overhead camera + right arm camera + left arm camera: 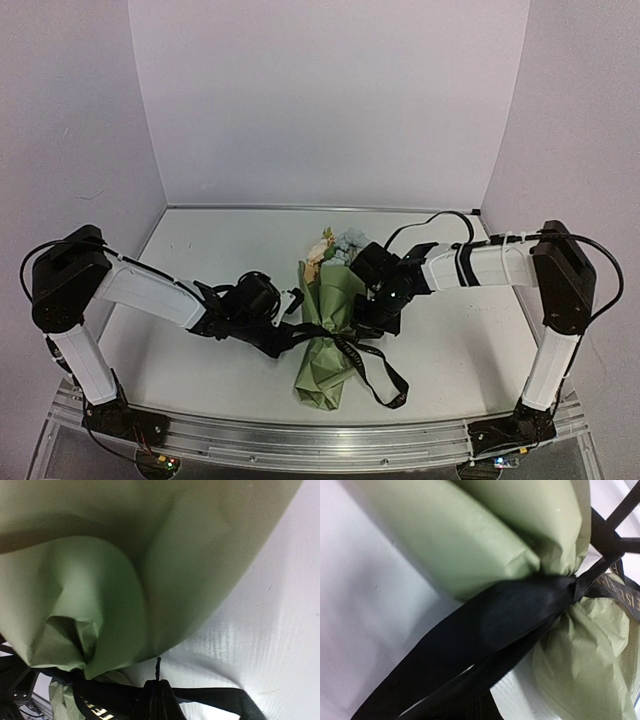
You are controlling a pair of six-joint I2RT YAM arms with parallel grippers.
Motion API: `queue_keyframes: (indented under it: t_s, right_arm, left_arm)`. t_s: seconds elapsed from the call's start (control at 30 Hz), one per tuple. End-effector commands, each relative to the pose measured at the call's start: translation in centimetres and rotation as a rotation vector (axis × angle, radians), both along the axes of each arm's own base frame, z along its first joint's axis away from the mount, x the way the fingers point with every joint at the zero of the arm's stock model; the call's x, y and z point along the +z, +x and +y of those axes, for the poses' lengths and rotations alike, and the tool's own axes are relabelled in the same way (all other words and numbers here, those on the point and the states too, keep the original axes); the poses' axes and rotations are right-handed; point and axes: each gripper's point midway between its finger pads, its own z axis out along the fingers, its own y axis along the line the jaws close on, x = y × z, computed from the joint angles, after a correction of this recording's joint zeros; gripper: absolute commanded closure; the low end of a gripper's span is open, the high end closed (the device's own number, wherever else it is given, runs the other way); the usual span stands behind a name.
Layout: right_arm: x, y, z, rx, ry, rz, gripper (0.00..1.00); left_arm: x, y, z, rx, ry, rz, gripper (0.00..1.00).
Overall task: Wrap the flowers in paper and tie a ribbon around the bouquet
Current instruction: Tie the half-tied ribbon around the folded bouquet.
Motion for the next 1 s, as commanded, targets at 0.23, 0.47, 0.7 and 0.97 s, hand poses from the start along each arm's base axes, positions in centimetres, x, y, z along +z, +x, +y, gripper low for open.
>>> queue_keyframes:
  t_s: [0.23, 0.47, 0.7, 0.97]
  right_arm:
    - [-0.3, 0.2, -4.1, -0.036, -0.051, 0.006, 1.0]
    - [-0.6, 0.8, -6.3, -0.066, -0.063, 0.005, 1.0]
    - [-0.4, 1.7, -6.9, -0.084, -0.046, 0.008, 1.0]
    - [-0.4, 2.1, -7.1, -0.092, -0.042, 0.009, 1.0]
  left_arm:
    - [-0.8, -0.7, 5.1, 0.162, 0.075, 0.068, 1.0]
    - [-1.0, -0.7, 7.1, 0.212, 0.102, 0.099, 1.0]
    - [-1.0, -1.3, 9.4, 0.283, 0.162, 0.165, 1.0]
    - [-1.0, -2.9, 12.1, 0.38, 0.227, 0.261, 1.0]
